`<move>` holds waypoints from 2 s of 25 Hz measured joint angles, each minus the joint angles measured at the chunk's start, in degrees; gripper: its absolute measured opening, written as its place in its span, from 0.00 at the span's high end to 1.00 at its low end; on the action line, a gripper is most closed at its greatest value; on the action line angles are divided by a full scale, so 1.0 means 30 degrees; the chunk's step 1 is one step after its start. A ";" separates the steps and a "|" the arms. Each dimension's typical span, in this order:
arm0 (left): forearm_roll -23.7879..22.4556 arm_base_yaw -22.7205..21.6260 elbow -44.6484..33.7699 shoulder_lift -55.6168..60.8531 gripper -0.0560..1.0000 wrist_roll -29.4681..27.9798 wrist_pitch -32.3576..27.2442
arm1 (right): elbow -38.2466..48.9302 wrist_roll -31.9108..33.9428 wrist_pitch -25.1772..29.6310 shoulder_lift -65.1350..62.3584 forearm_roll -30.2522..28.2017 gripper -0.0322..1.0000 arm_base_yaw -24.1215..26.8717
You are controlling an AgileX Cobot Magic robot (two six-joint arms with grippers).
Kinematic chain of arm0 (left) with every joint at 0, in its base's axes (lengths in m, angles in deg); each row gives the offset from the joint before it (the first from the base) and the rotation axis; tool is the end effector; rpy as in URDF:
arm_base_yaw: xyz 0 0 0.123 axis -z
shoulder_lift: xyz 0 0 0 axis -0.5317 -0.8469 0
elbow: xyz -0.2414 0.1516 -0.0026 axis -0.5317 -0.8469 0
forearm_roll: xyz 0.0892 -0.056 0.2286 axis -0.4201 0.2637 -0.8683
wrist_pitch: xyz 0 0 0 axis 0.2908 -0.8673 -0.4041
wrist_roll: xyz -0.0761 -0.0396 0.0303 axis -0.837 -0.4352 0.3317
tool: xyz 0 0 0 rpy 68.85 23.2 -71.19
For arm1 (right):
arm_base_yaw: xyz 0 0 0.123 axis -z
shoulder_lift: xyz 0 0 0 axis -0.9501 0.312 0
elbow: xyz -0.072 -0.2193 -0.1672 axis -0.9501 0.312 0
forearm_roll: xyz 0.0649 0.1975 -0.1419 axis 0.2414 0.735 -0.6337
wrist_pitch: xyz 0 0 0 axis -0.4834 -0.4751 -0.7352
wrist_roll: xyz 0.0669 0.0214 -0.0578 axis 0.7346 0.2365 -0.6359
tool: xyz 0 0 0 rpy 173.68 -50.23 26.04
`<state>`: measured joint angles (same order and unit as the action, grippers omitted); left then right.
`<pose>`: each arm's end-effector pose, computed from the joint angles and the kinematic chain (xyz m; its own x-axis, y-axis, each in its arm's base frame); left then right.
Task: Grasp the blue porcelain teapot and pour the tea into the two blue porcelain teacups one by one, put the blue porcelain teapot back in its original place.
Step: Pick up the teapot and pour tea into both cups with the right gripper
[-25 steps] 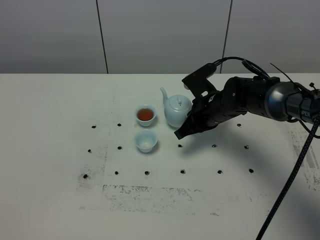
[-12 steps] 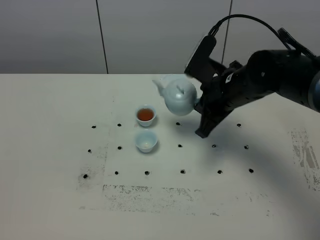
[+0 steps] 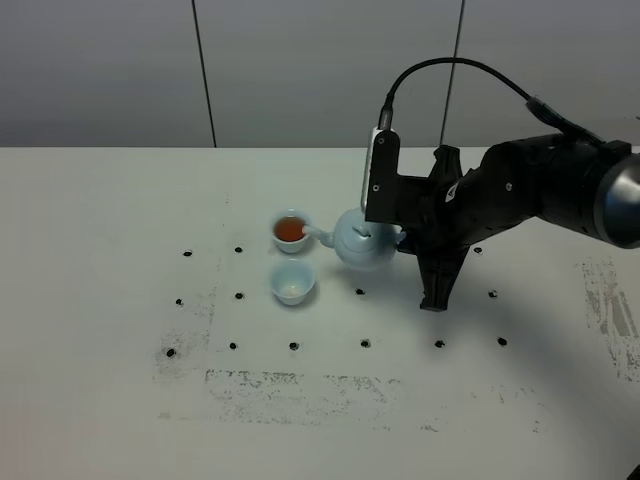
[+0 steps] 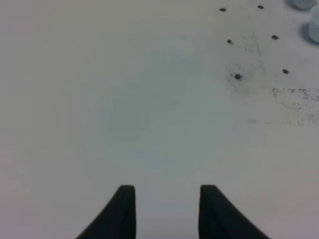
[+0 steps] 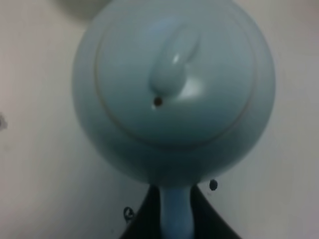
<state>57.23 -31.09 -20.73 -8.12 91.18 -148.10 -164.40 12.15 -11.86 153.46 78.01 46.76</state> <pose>-0.0011 -0.0036 0.2651 -0.4933 0.0187 -0.8697 0.0584 0.9982 -0.0116 0.3709 0.1786 0.1992 0.0068 -0.9517 -0.3070 -0.8854 0.1369 -0.4442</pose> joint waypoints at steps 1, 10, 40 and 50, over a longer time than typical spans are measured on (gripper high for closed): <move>0.0000 0.0000 0.0000 0.0000 0.67 0.0000 0.0000 | 0.0000 0.0000 -0.0112 0.0096 -0.0284 0.94 -0.0206; 0.0000 0.0000 0.0000 0.0000 0.67 0.0000 0.0000 | -0.0056 0.0963 -0.1022 0.0989 -0.3941 0.94 -0.1048; 0.0000 0.0000 0.0000 0.0000 0.67 0.0019 0.0000 | -0.0070 0.4455 -0.2929 0.1227 -1.5134 0.94 -0.2190; 0.0000 0.0000 0.0000 0.0000 0.67 0.0019 0.0000 | -0.0070 0.4470 -0.3209 0.1227 -1.6917 0.94 -0.2190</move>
<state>57.23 -31.09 -20.73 -8.12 91.24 -148.10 -164.60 25.56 -21.49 157.14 27.26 40.19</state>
